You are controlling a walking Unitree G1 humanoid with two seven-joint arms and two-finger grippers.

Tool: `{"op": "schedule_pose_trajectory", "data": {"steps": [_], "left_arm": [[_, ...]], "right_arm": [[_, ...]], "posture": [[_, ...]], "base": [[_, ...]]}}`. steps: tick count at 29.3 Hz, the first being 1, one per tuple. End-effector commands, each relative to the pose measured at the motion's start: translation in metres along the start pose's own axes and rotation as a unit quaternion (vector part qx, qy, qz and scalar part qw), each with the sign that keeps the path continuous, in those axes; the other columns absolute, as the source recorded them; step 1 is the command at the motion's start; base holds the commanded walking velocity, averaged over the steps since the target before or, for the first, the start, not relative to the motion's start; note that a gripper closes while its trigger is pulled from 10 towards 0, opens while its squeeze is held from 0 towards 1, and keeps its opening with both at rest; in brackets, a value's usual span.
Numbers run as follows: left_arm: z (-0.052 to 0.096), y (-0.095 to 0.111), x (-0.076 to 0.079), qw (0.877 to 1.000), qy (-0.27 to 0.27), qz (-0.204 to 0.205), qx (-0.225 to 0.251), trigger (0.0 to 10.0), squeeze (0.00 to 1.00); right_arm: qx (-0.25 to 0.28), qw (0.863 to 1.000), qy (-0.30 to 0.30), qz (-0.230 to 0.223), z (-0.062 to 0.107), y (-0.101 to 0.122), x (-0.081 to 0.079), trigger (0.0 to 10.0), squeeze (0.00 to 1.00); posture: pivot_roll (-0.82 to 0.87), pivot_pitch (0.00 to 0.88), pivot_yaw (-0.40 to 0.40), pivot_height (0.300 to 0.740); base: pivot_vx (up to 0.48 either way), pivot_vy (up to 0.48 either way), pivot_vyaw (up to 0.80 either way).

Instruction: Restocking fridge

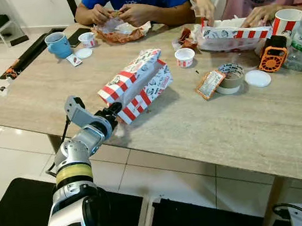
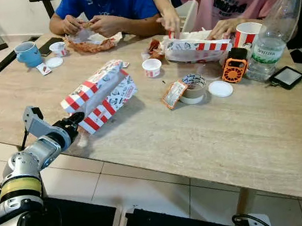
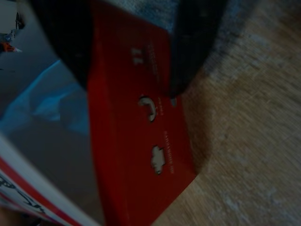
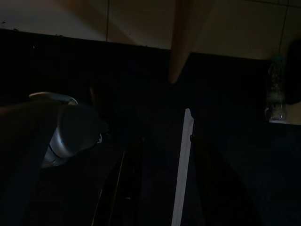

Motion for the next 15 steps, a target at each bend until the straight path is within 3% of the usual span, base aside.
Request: {"op": "schedule_pose_trajectory", "data": {"steps": [1,10,12,13,14,15], "left_arm": [[0.002,-0.004,-0.012,1.000,0.022,-0.009,-0.015,0.0,0.00],[0.004,0.007,-0.006,0.999,0.005,-0.045,-0.012,0.0,0.00],[0.007,0.012,-0.005,0.996,0.005,-0.091,-0.016,0.0,0.00],[0.007,0.012,-0.005,0.996,0.005,-0.091,-0.016,0.0,0.00],[0.008,0.016,-0.006,0.992,0.008,-0.127,-0.018,0.1,0.00],[0.011,0.022,-0.005,0.987,0.006,-0.159,-0.019,0.9,0.00]], "right_arm": [[-0.002,1.000,-0.003,-0.005,0.001,-0.003,0.003,10.0,0.00],[-0.002,1.000,-0.001,-0.005,0.000,-0.003,0.001,10.0,0.00],[-0.002,1.000,0.000,-0.004,0.000,-0.003,-0.001,10.0,0.00],[-0.002,1.000,0.000,-0.004,0.000,-0.003,-0.001,10.0,0.00],[-0.002,1.000,0.000,-0.004,0.000,-0.002,-0.001,10.0,0.00],[-0.002,1.000,0.001,-0.004,0.000,-0.002,-0.002,10.0,0.00]], "posture": [[-0.07,0.128,0.085,0.740],[-0.06,0.122,0.085,0.740],[-0.06,0.119,0.084,0.740],[-0.06,0.119,0.084,0.740],[-0.06,0.118,0.084,0.740],[-0.06,0.115,0.083,0.740]], "base": [[0.000,0.000,0.00],[0.000,0.000,0.00],[0.000,0.000,0.00],[0.000,0.000,0.00],[0.000,0.000,0.00],[0.000,0.000,0.00]]}}
Point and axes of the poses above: a point about 5 cm out from each wrist's last joint towards the gripper, its own z axis pointing back from the gripper into the wrist, its own y axis along the axis of the wrist's last joint, x = y × z, the point moved 4 cm from there along -z, pointing out of the wrist towards the gripper, and after that the axes turned 13 degrees about -z, right-handed, at the moved point
